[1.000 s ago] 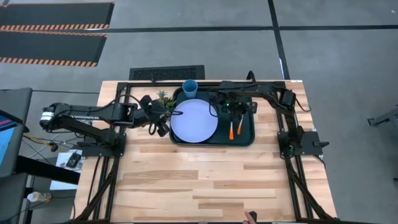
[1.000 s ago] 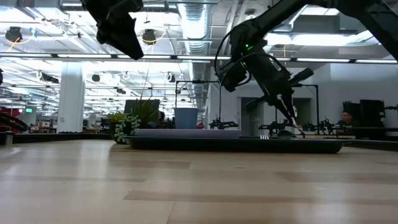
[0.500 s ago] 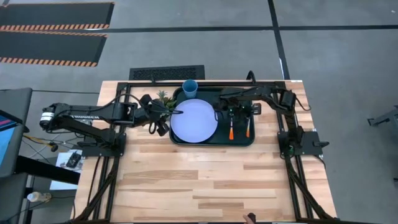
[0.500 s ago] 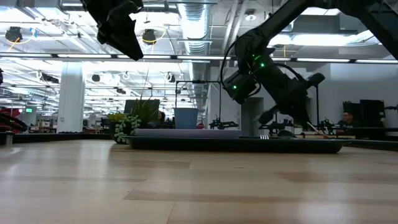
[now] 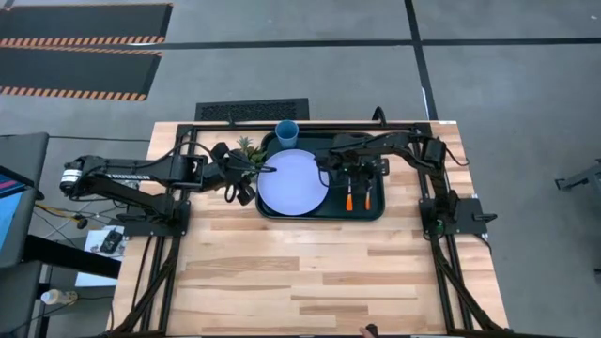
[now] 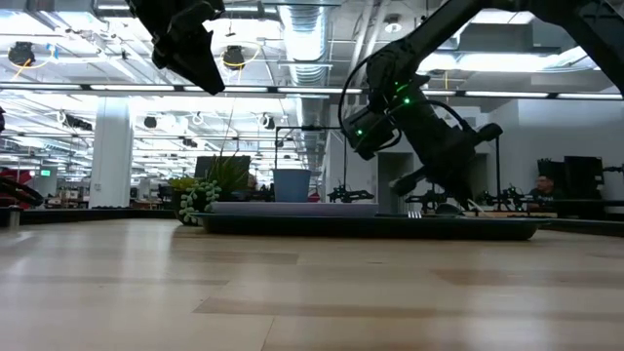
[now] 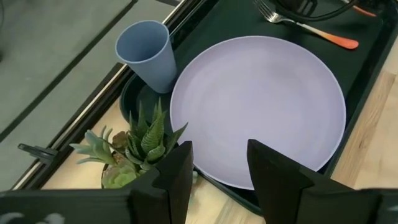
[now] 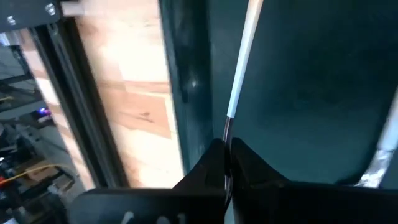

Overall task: Pick and place plate/cup/fork/spoon on tray
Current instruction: Put the orange spoon on the black tray

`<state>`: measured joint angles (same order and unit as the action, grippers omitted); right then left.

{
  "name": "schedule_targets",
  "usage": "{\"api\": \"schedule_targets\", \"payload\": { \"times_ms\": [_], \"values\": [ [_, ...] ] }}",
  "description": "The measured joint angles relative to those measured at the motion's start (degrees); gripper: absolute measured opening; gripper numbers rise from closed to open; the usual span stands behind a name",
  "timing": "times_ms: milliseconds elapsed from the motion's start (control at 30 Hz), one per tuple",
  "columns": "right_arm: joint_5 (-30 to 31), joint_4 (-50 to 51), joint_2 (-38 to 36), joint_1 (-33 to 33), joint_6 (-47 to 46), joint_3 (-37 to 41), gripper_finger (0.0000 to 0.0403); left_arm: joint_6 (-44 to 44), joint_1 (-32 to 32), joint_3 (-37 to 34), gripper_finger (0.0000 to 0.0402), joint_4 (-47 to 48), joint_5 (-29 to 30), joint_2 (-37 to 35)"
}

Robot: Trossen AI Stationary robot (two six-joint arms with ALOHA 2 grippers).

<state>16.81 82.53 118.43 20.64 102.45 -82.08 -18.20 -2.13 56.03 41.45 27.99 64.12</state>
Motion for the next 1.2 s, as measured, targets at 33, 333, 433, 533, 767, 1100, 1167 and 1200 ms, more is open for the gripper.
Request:
{"api": "schedule_targets", "payload": {
  "times_ms": [33,333,433,533,767,1100,1167,1200],
  "values": [
    [-0.32,-0.48,0.0,-0.08,0.08,0.02,0.001,-0.02,0.0,0.0,0.0142,0.0,0.18,0.0],
    [-0.38,-1.04,0.0,0.13,0.2,0.01,0.0012,1.05,0.0,0.0,0.0142,-0.02,1.41,0.0],
    [-0.42,-1.21,0.0,0.11,0.15,0.0,0.0018,1.07,0.0,0.0,0.0142,-0.02,1.42,0.0],
    [-0.43,-2.41,0.0,0.11,-0.45,0.0,0.0032,1.07,0.0,0.0,0.0142,-0.02,1.4,0.0],
    [-0.45,-3.79,0.0,0.09,-2.2,0.02,0.0053,1.07,0.0,0.0,0.0142,0.0,1.38,0.0],
    [-2.35,-5.41,0.0,0.11,-9.35,0.02,0.0056,1.03,0.0,0.0,0.0142,-0.05,0.94,0.0],
    [-2.36,-5.21,-0.01,0.11,-9.43,0.0,0.0056,1.01,0.0,0.0,0.0142,-0.11,0.92,0.0],
    [-2.35,-5.26,-0.02,0.11,-9.47,0.0,0.0056,1.01,0.0,0.0,0.0142,-0.13,0.92,0.0]
  ]
}}
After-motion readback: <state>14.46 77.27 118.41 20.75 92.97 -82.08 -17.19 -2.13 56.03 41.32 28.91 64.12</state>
